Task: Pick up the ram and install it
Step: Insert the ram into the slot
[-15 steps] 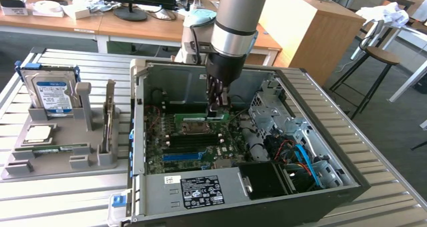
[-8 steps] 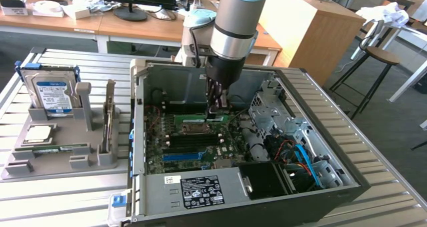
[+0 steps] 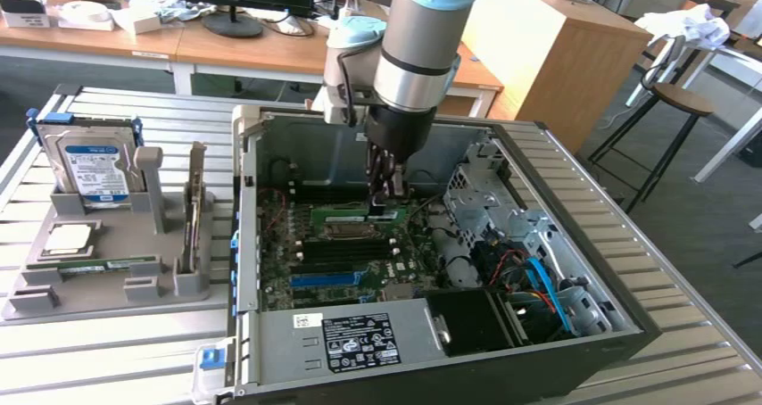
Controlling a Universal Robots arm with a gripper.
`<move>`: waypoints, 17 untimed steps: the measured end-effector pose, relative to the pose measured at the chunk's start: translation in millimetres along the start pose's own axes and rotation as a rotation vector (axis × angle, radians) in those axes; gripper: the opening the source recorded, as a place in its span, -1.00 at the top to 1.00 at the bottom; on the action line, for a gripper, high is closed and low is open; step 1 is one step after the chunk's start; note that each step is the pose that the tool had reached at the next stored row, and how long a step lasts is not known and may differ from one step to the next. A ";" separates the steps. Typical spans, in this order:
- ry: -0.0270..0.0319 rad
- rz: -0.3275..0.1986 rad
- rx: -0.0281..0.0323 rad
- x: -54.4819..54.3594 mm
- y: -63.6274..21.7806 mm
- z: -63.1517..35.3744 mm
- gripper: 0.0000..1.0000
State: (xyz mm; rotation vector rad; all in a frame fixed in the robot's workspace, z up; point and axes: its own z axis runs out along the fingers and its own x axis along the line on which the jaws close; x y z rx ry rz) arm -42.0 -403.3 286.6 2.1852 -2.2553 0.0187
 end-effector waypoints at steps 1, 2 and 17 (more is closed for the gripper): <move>0.0000 0.000 0.0000 0.0 0.0 0.8 0.77; 0.0000 0.000 0.0000 0.0 0.0 1.7 0.77; -0.0001 0.002 0.0000 -0.1 0.1 13.2 0.77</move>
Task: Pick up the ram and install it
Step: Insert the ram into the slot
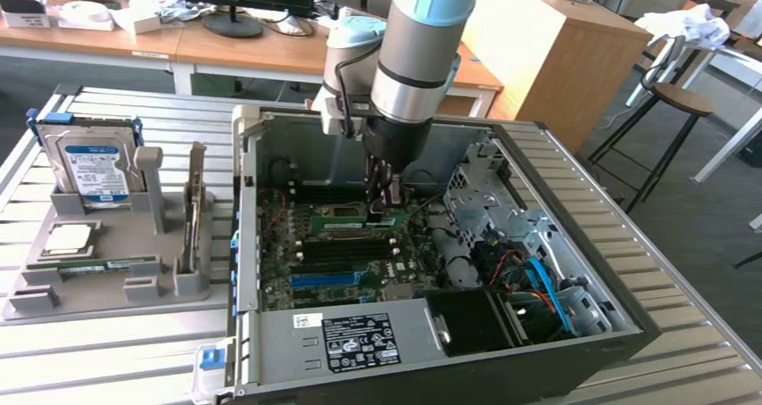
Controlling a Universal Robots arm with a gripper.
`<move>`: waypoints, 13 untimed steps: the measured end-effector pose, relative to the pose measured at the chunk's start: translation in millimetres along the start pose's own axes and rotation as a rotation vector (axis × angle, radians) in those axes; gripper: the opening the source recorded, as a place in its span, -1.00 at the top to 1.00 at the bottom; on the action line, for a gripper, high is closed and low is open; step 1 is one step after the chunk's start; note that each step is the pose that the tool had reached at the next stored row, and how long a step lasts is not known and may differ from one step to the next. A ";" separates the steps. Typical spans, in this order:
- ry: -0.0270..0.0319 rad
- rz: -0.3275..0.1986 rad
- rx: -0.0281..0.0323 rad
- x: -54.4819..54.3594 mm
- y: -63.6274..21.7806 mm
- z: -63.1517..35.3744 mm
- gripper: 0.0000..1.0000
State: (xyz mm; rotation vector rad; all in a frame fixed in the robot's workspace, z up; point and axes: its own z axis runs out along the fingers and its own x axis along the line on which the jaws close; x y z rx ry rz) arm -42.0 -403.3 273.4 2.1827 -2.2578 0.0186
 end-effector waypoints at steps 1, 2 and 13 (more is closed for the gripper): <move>0.0000 0.000 0.0000 0.0 0.0 0.8 0.77; 0.0000 0.000 0.0000 0.0 0.0 1.6 0.77; 0.0000 0.002 0.0000 -0.1 0.1 8.6 0.77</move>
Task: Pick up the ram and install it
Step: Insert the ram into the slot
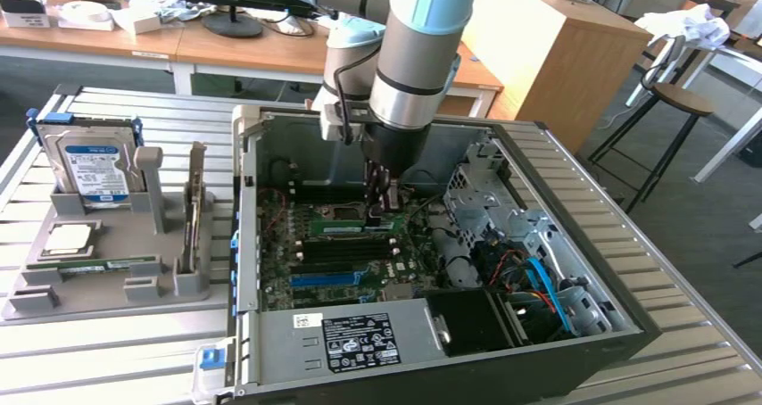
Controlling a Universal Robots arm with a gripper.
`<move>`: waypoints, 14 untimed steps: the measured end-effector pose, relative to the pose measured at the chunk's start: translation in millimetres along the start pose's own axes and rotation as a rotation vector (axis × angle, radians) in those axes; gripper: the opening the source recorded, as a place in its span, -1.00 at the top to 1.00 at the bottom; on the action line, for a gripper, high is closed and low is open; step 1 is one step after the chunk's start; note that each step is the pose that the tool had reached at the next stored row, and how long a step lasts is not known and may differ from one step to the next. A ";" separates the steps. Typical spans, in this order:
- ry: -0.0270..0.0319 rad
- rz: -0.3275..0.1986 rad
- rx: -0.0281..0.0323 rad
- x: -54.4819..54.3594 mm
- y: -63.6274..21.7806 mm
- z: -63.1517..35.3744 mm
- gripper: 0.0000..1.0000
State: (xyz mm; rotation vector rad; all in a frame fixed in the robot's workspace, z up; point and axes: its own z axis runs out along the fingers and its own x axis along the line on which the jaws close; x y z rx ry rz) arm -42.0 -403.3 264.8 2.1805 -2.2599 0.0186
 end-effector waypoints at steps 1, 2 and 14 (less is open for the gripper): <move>0.0001 0.000 0.0000 0.0 0.0 0.8 0.77; 0.0000 0.000 0.0000 0.0 0.0 1.5 0.77; 0.0001 0.003 0.0000 -0.1 0.1 9.0 0.77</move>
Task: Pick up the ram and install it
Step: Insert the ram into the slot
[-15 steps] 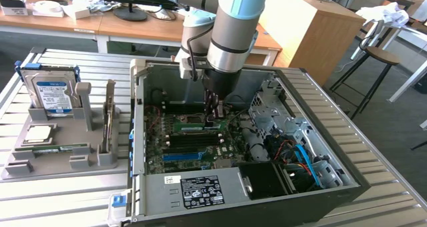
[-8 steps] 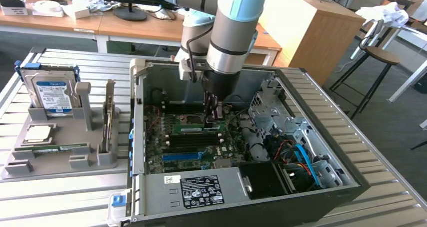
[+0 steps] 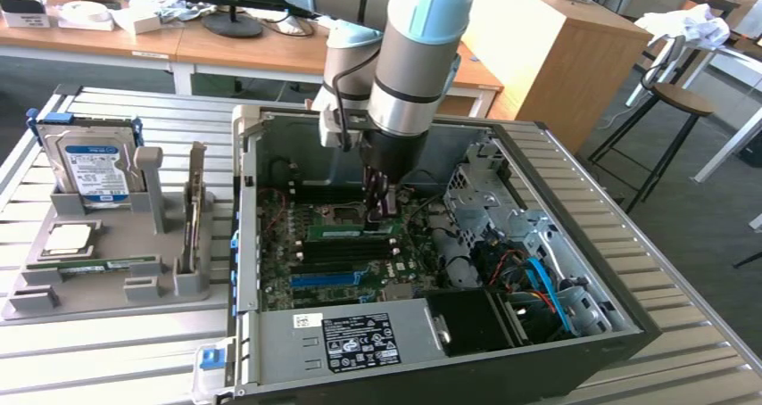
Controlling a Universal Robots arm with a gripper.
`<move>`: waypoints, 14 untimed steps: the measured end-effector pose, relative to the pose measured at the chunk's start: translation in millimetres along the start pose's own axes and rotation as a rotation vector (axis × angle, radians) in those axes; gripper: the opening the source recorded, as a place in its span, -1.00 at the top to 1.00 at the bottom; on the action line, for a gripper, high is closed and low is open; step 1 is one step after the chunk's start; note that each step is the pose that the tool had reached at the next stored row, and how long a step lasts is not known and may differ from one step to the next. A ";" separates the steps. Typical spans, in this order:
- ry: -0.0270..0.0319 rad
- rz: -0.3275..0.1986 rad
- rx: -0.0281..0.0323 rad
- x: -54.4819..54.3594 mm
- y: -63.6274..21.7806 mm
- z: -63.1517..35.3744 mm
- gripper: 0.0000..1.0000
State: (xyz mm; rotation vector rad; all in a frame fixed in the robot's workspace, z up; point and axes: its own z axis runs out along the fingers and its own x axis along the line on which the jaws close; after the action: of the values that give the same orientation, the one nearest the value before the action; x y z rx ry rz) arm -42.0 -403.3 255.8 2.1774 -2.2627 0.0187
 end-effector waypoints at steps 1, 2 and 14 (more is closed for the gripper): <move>-0.0001 0.000 0.0000 0.0 0.0 0.6 0.77; -0.0001 0.000 0.0001 0.0 0.0 1.1 0.77; -0.0001 0.003 0.0000 -0.1 0.1 7.4 0.77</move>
State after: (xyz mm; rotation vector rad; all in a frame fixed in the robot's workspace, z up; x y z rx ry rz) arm -42.0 -403.3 248.4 2.1744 -2.2657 0.0186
